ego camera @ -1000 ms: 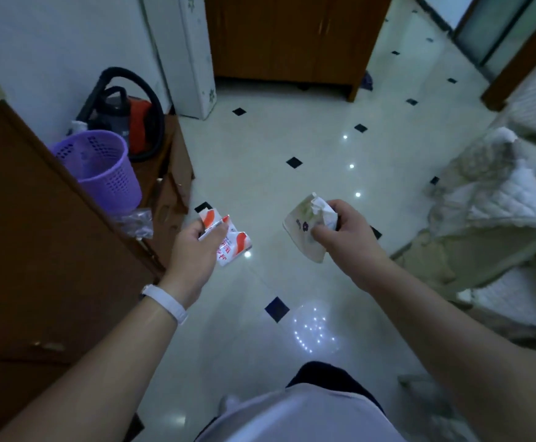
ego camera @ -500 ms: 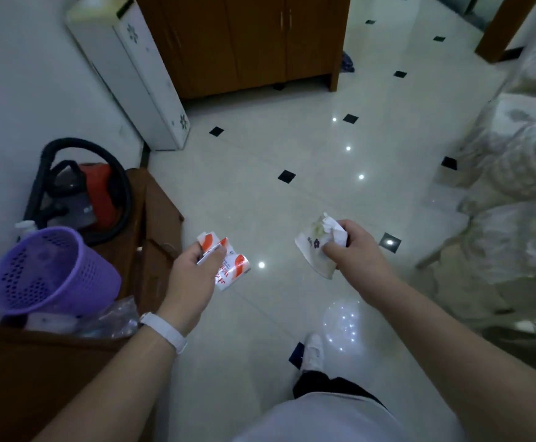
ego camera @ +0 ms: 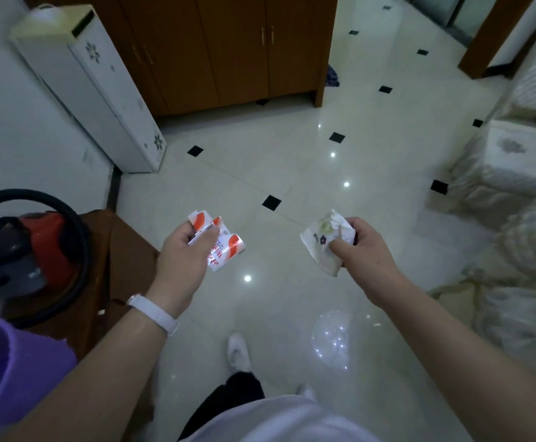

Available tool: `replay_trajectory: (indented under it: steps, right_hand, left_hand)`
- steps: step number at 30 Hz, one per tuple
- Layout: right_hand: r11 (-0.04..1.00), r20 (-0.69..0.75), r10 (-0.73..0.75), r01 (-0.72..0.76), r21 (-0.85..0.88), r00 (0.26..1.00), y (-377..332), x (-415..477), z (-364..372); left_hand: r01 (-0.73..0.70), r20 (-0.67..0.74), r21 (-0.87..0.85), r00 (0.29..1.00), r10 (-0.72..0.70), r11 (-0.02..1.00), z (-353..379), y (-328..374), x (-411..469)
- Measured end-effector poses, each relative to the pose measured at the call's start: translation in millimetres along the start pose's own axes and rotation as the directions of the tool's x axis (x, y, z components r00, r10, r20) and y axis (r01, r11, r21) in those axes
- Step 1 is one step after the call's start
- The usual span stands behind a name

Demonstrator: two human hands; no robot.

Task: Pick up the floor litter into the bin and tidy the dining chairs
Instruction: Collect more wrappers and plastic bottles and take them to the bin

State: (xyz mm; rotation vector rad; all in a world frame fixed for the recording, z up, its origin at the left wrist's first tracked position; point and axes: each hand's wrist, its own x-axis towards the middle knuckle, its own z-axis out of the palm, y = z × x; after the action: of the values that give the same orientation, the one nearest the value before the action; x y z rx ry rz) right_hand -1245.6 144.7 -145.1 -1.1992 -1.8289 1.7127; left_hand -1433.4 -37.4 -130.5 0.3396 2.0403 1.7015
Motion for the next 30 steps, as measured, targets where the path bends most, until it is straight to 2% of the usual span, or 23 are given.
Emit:
replay_trajectory:
  steps: [5,12,14,18,23,30]
  right_hand:
    - [0.998,-0.089,0.019,-0.024,-0.054,0.996,-16,71,14]
    - [0.992,-0.246,-0.027,-0.004,-0.123,0.969,-84,178,31]
    - [0.990,-0.291,-0.054,0.015,-0.138,0.955,-102,204,36]
    - [0.991,-0.344,-0.019,-0.029,-0.133,0.939,-114,244,44]
    - [0.992,-0.402,0.032,-0.080,-0.102,0.915,-114,302,35]
    - [0.995,-0.407,0.095,-0.082,0.049,0.908,-112,437,-7]
  left_hand:
    - [0.012,0.090,-0.048,0.996,-0.007,0.999,22,3,97]
    - [0.032,0.252,-0.067,0.968,-0.014,0.997,51,40,254]
    - [0.009,0.315,-0.068,0.949,0.013,0.998,63,57,290]
    - [-0.019,0.370,-0.031,0.929,0.029,0.999,85,74,351]
    - [0.013,0.446,0.014,0.895,-0.018,1.000,128,75,413]
    - [0.008,0.448,0.083,0.893,-0.045,0.996,221,94,502]
